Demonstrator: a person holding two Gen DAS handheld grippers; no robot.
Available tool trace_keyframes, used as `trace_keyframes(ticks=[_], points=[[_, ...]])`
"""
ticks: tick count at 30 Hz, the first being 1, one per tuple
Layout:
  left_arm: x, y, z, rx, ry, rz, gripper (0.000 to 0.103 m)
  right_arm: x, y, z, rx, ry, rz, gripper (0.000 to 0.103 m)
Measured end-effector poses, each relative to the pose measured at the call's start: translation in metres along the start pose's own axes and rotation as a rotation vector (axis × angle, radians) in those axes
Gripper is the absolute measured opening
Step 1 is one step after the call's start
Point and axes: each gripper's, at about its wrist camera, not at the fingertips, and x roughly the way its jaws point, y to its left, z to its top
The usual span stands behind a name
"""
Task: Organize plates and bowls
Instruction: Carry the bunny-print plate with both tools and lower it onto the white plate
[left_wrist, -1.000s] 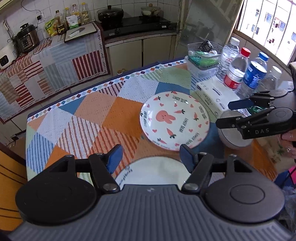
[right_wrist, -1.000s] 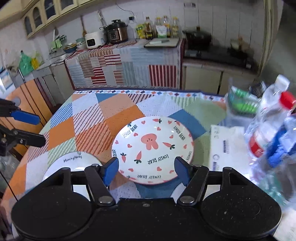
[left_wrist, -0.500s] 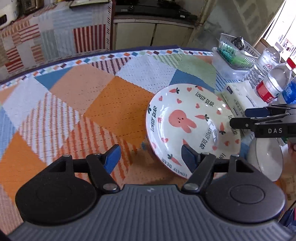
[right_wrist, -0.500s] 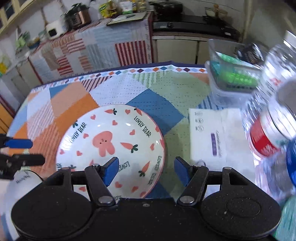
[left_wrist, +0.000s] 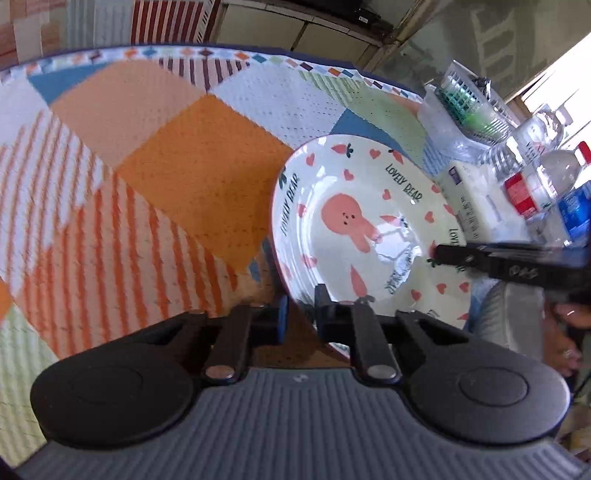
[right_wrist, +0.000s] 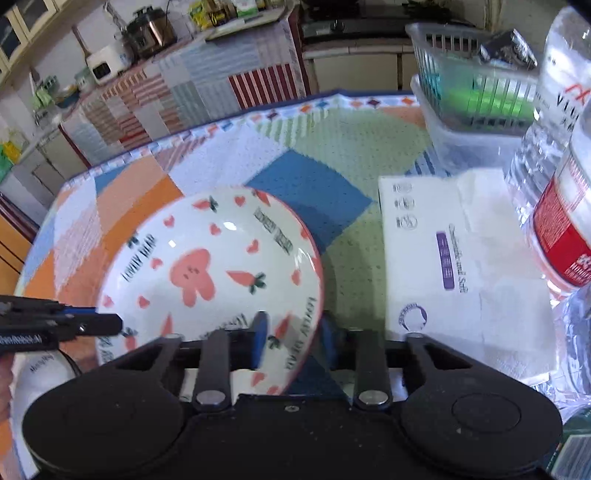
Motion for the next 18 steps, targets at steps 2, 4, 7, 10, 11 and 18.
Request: trace_keyframes(ticks=[2,4,7,10,11,18], points=[[0.003,0.003,0.001,-0.034,0.010,-0.015,0.012,0.002,-0.003,-0.004,0.006,-0.016,0.015,0.025],[0.007,0.006,0.001,-0.069,0.017,-0.027,0.012,0.003,-0.005,-0.005,0.012,-0.026,0.028,0.025],[0.010,0.010,0.001,-0.131,0.017,-0.037,0.012,0.004,-0.008,-0.007,0.021,-0.040,0.047,0.025],[0.009,0.002,0.002,-0.090,0.034,-0.002,0.013,0.003,-0.008,-0.010,0.009,-0.054,0.051,0.024],[0.008,-0.002,0.002,-0.080,0.046,0.009,0.014,0.002,-0.007,-0.010,0.014,-0.057,0.051,0.024],[-0.027,-0.021,0.001,0.030,0.014,0.004,0.017,-0.030,0.002,-0.006,-0.032,-0.066,0.075,0.021]])
